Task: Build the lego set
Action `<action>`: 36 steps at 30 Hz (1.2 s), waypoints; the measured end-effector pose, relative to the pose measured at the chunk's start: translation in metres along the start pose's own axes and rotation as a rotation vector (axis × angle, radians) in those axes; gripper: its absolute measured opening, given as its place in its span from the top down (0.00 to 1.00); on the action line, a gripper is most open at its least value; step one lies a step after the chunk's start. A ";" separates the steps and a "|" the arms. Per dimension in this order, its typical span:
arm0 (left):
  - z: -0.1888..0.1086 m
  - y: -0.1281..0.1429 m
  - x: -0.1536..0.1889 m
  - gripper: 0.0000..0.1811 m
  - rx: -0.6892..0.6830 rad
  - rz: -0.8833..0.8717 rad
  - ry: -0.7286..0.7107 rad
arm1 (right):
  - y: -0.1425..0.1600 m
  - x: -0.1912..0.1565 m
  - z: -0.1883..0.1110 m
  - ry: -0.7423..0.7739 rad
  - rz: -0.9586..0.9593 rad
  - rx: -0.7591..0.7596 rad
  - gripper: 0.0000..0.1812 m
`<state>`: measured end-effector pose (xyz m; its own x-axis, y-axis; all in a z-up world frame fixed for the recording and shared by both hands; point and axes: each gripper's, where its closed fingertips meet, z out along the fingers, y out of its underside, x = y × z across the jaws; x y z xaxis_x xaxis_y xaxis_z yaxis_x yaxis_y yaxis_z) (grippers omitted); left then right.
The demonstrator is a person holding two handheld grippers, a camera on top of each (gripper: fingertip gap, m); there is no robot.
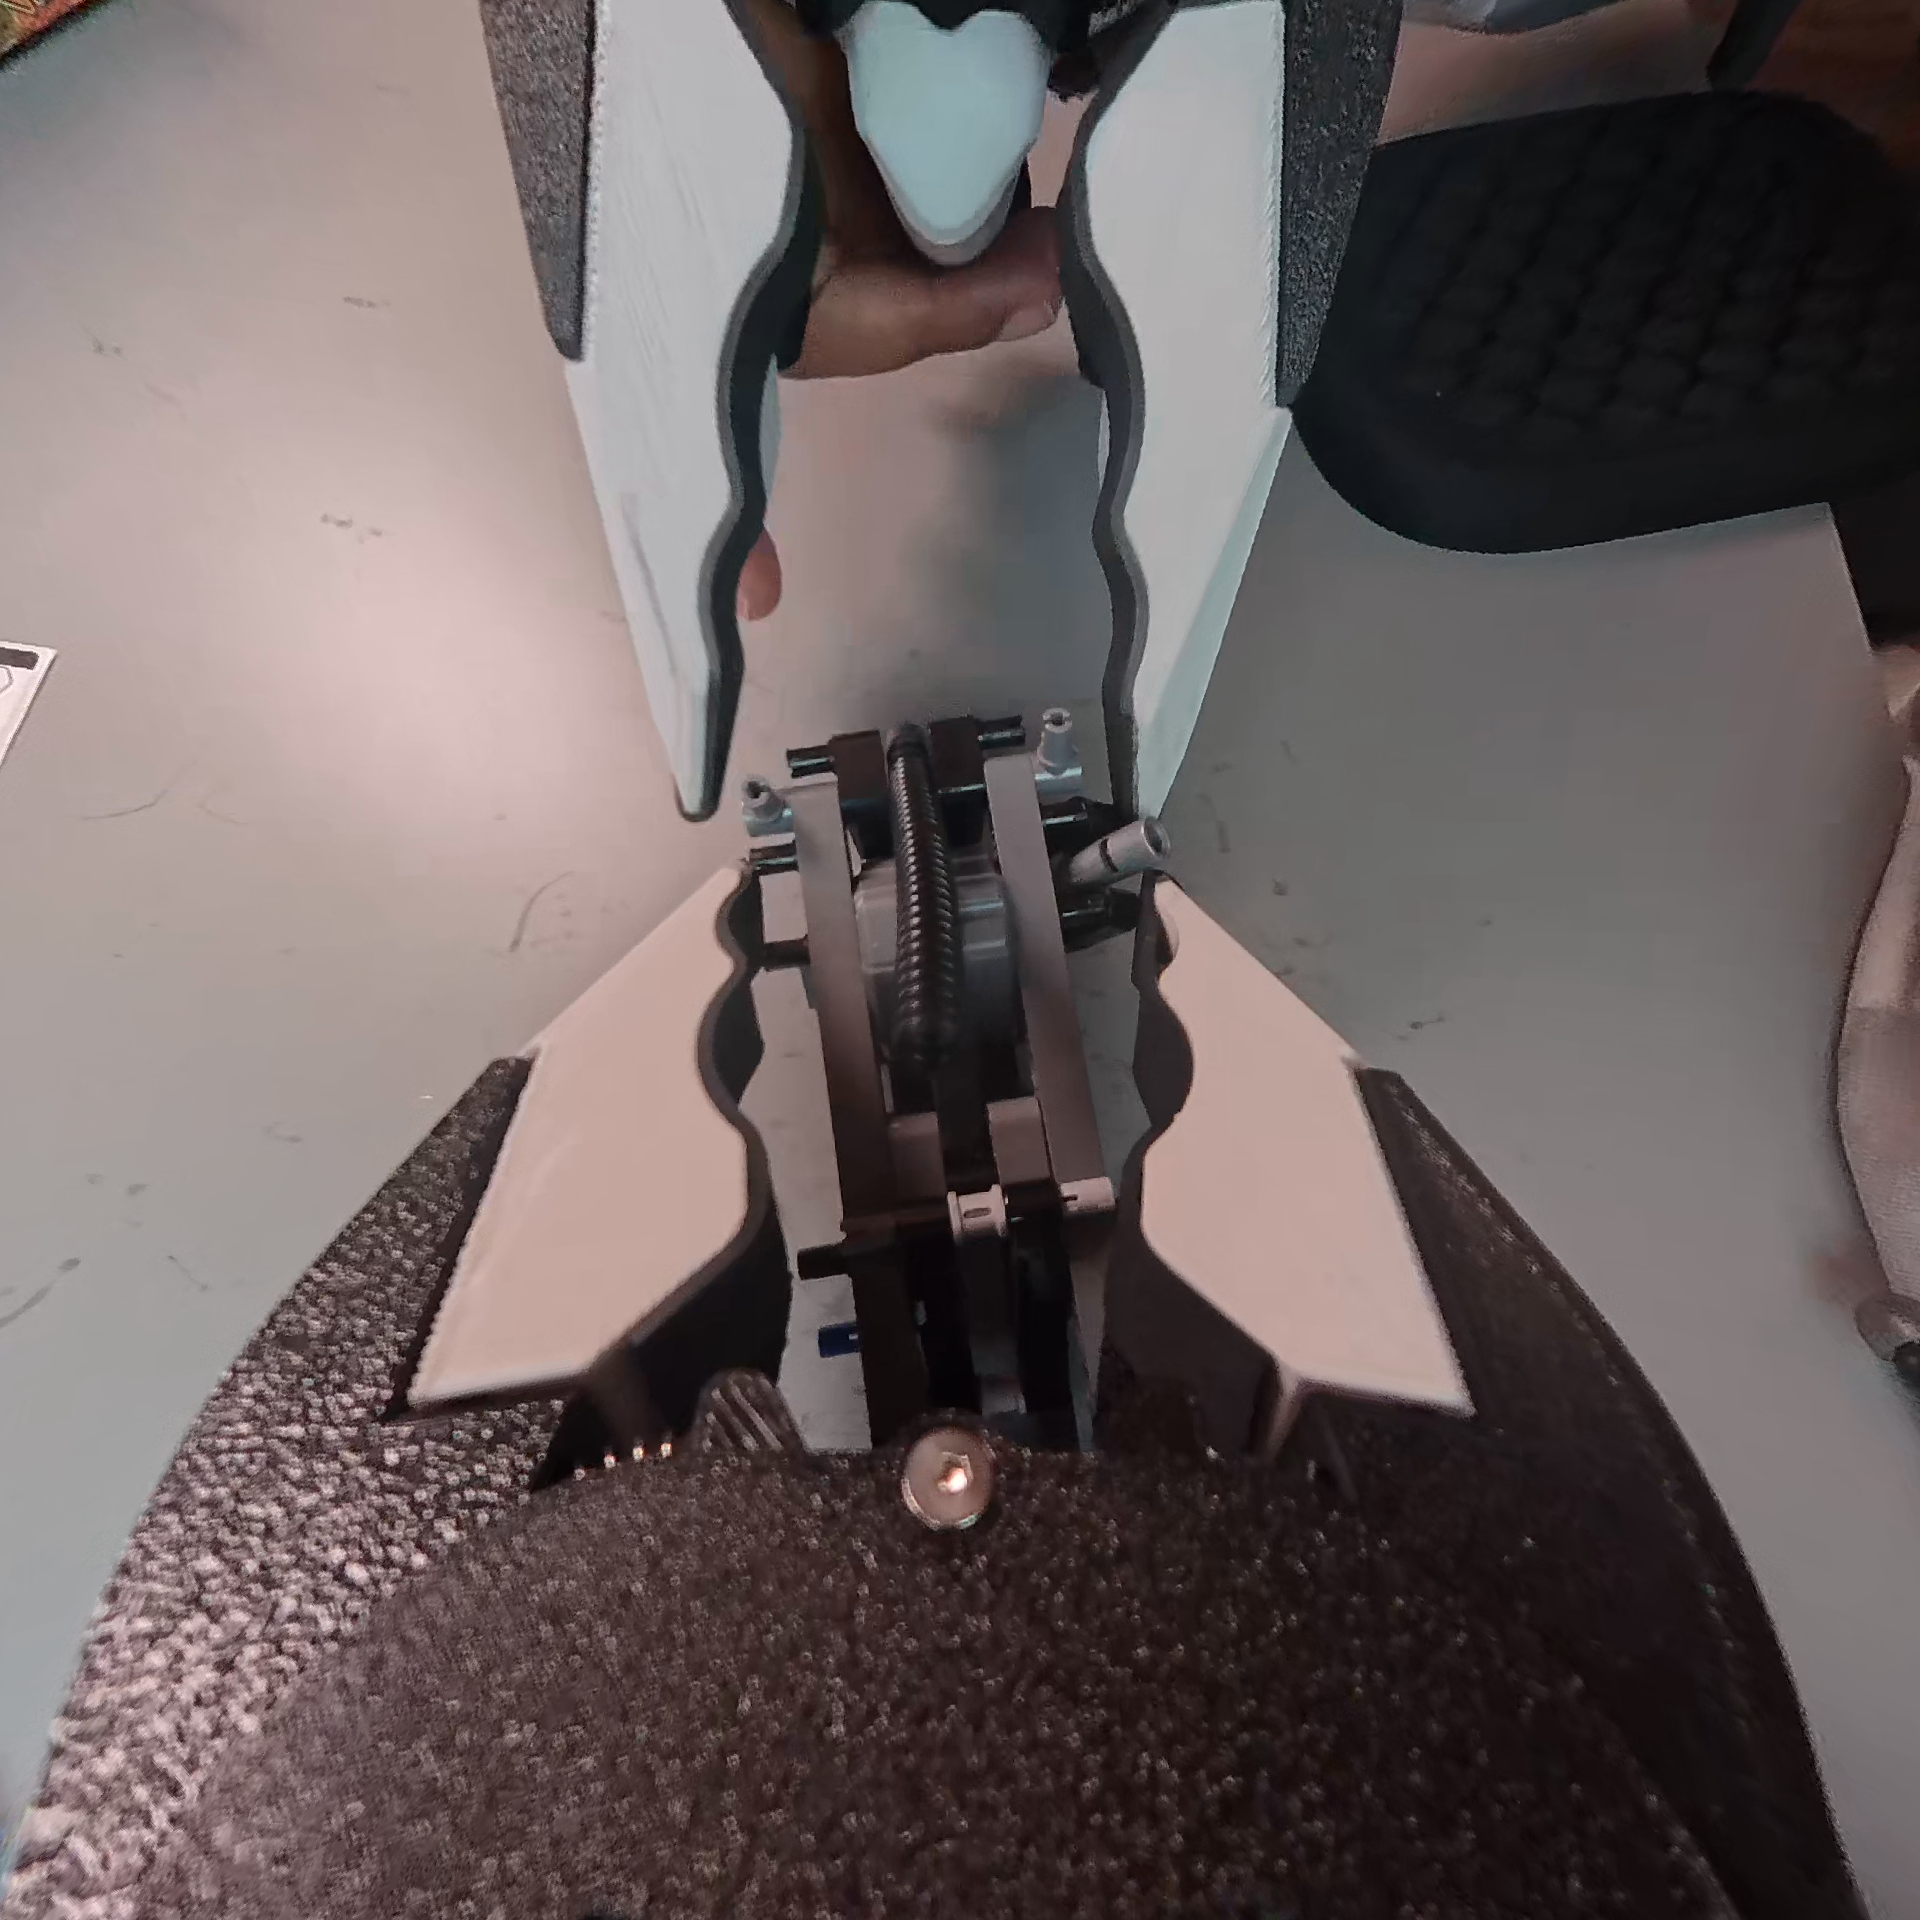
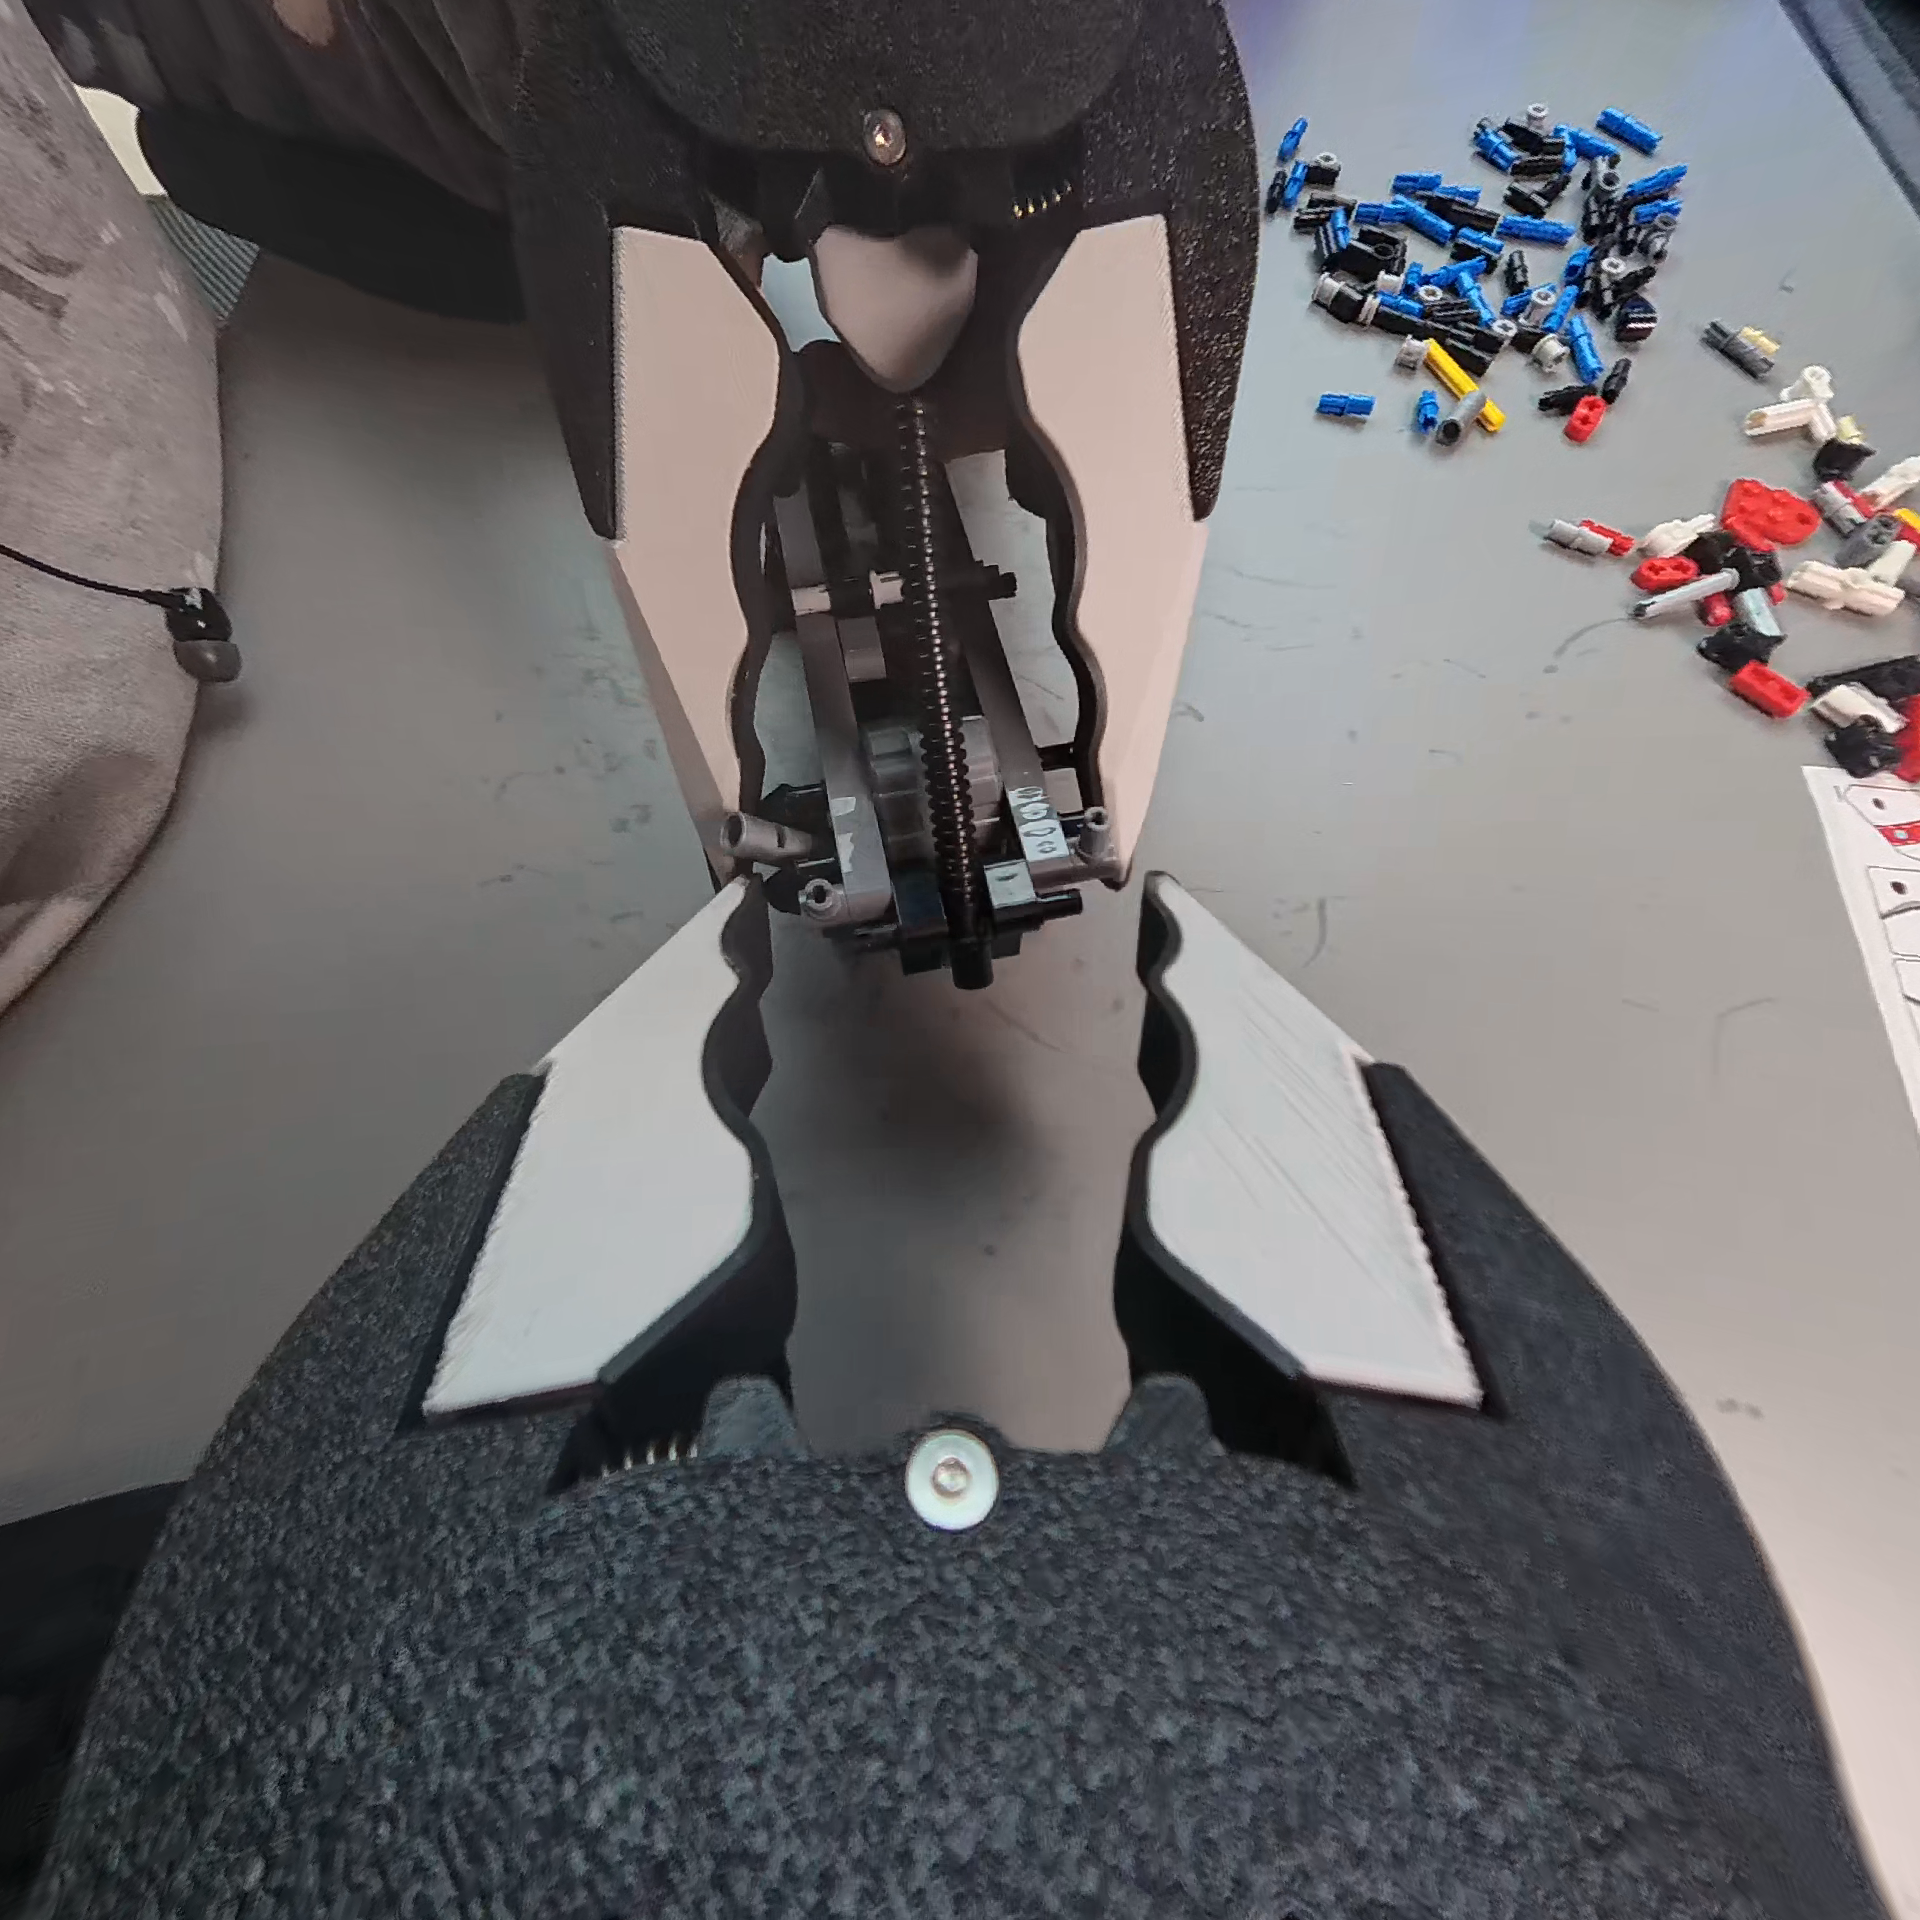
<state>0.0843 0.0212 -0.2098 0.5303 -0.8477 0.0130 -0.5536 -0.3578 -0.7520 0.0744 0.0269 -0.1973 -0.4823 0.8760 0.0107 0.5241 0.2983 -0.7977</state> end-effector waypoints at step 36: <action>0.001 0.002 0.008 0.58 0.006 0.056 0.002 | -0.008 -0.011 -0.001 -0.038 0.013 0.074 0.64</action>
<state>0.0877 0.0143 -0.2119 0.4970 -0.8673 -0.0281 -0.5787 -0.3071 -0.7555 0.0756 0.0154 -0.1902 -0.5025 0.8643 -0.0219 0.4782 0.2567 -0.8399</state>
